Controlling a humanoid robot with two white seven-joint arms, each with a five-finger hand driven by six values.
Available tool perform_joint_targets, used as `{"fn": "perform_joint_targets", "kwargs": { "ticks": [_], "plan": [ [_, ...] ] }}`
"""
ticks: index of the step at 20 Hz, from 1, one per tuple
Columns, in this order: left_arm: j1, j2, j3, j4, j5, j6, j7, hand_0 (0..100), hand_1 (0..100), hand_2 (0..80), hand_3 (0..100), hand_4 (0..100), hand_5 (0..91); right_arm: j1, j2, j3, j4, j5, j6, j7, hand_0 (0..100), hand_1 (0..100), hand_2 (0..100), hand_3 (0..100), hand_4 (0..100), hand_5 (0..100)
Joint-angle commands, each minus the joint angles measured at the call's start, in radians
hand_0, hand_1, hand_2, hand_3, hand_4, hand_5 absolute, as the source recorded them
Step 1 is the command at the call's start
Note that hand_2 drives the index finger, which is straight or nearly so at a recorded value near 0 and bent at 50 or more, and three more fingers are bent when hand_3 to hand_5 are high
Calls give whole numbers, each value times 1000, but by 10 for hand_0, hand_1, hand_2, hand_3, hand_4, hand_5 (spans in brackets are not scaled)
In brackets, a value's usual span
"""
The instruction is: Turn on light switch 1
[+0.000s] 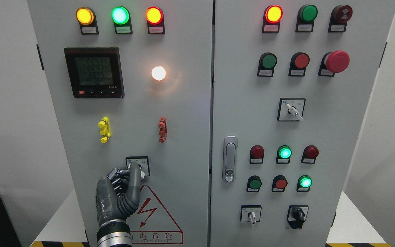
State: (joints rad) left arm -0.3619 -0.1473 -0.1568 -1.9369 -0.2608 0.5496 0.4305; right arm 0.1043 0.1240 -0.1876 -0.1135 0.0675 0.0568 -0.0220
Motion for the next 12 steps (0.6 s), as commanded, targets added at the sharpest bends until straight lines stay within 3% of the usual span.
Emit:
{"fn": "perform_joint_targets", "kwargs": {
  "ticks": [1,7,12],
  "plan": [
    [0,0,0,1,3,-2,-1,506,329,643,1000,1000,863,0,0,1,0,0,0,1,0,0,0,0,0,0],
    [0,0,-1,-1,5,-2,-2,533,268,644,1000,1000,863,0,0,-1,0,0,0,1,0,0,0,0,0,0],
    [0,0,-1,-1,6,-2,-4,412,273,646,1000,1000,864,0,0,1,0,0,0,-1,0,0,0,0,0,0]
  ]
}}
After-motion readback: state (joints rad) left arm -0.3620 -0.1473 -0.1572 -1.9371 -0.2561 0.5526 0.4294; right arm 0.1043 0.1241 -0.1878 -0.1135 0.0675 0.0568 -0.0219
